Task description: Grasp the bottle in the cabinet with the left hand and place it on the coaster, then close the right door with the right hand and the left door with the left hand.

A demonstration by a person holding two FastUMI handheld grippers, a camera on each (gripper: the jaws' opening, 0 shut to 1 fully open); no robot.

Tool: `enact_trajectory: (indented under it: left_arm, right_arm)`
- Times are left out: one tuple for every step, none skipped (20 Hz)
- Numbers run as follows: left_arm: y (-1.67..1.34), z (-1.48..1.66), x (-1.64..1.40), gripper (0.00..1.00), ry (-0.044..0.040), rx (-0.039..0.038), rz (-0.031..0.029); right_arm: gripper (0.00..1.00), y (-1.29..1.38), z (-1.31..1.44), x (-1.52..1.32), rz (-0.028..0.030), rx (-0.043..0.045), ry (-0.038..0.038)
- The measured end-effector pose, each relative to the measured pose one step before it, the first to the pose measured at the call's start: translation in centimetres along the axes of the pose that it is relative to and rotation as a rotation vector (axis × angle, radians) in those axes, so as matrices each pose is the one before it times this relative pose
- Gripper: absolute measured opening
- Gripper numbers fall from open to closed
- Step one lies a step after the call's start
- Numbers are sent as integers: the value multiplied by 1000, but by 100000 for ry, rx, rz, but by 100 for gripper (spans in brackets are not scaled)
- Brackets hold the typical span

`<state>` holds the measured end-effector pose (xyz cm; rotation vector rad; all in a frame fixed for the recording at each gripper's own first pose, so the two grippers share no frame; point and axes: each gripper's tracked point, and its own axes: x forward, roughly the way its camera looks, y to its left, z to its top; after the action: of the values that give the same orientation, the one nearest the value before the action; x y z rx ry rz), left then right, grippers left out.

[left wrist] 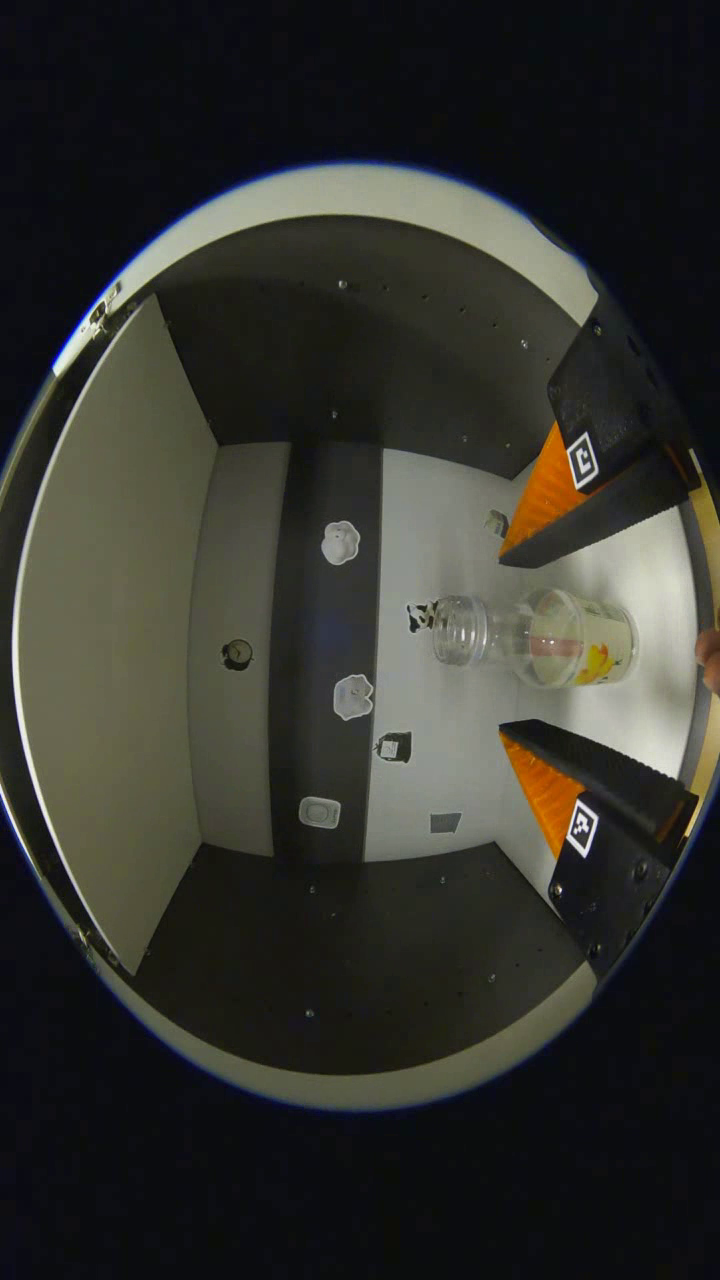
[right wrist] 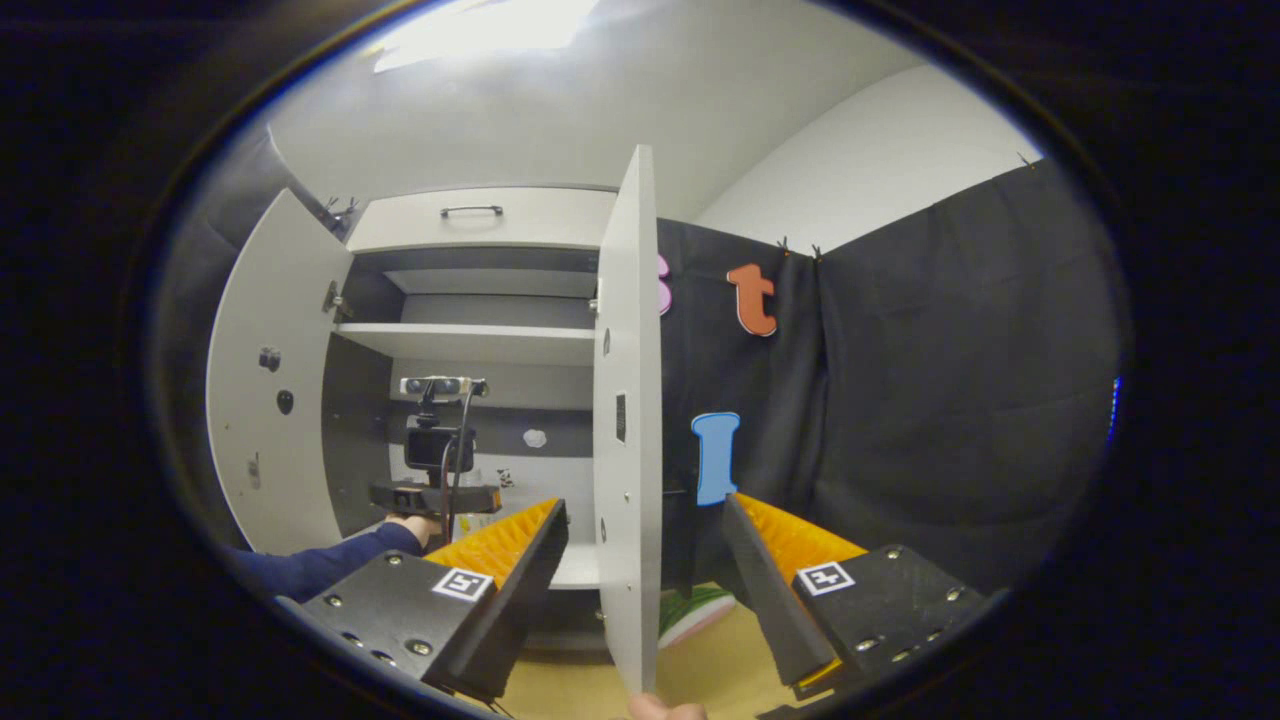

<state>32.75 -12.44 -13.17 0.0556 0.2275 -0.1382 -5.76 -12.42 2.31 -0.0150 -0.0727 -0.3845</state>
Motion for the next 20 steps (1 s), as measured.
enact_trajectory:
  left_arm:
    - [0, 88, 872, 96, -253, -325, 526]
    - [-27, -182, 802, 95, 1251, 338, 276]
    - [-86, -559, 554, 93, 2239, 679, 218]
    - [-240, -754, 471, 81, 3275, 366, -334]
    - [-118, -104, 247, 80, 417, 823, -30]
    - [-402, 585, 625, 70, -1427, 1155, -1167]
    - [-162, -114, -221, 68, 893, 1216, -1019]
    - [-19, 134, -21, 65, -134, 1519, 279]
    - [2, 609, -31, 62, -2137, 1284, 439]
    - [-80, -49, -203, 55, 715, -485, -1139]
    - [-775, -252, -189, 47, 1257, -752, -1921]
    - [-197, 122, -433, 47, -627, -580, -1298]
    - [-60, 62, -145, 47, -31, -1306, -819]
    - [-103, 178, -546, 46, -570, -994, -699]
    - [9, 254, -612, 44, -620, -589, -367]
    - [-99, 352, -747, 46, -980, -138, -810]
    - [-150, 427, -906, 46, -1350, 116, -1019]
    - [-168, 579, -1004, 46, -1810, 455, -1064]
    - [-157, 328, -1230, 46, -1143, 394, -962]
    - [-185, 329, -1256, 46, -1126, 191, -1155]
  right_arm:
    - [95, -126, -22, 171, -662, -226, -228]
    - [92, -149, -20, 127, -549, -66, -120]
    - [92, -108, 5, 54, -325, 60, -43]
    - [95, -79, -36, 161, -206, 101, 30]
    - [95, -33, -27, 86, -50, 155, -34]
    - [95, 24, -97, 117, 411, 126, 9]
    - [95, 13, -125, 51, 269, 60, 103]
    - [95, -36, -87, 101, 169, 112, 89]
    - [95, 43, -83, 183, 258, 191, 209]
    - [95, -9, -122, 8, 226, 234, 121]
    - [95, -30, 57, -12, 149, 341, -117]
    - [92, -59, 25, 38, 227, 359, -208]
    - [92, -40, 117, -76, 224, 306, -310]
    - [95, -46, 40, 19, 212, 209, -191]
    - [95, -101, -26, 82, 285, 148, -14]
    - [95, -75, -31, -68, 223, 172, -59]
    - [95, -49, 20, -7, 389, 202, 108]
    - [95, -67, -65, 80, 635, 245, 119]
    - [95, 30, 64, -9, 765, 256, 17]
    - [95, 115, 22, 8, 1109, 180, 70]
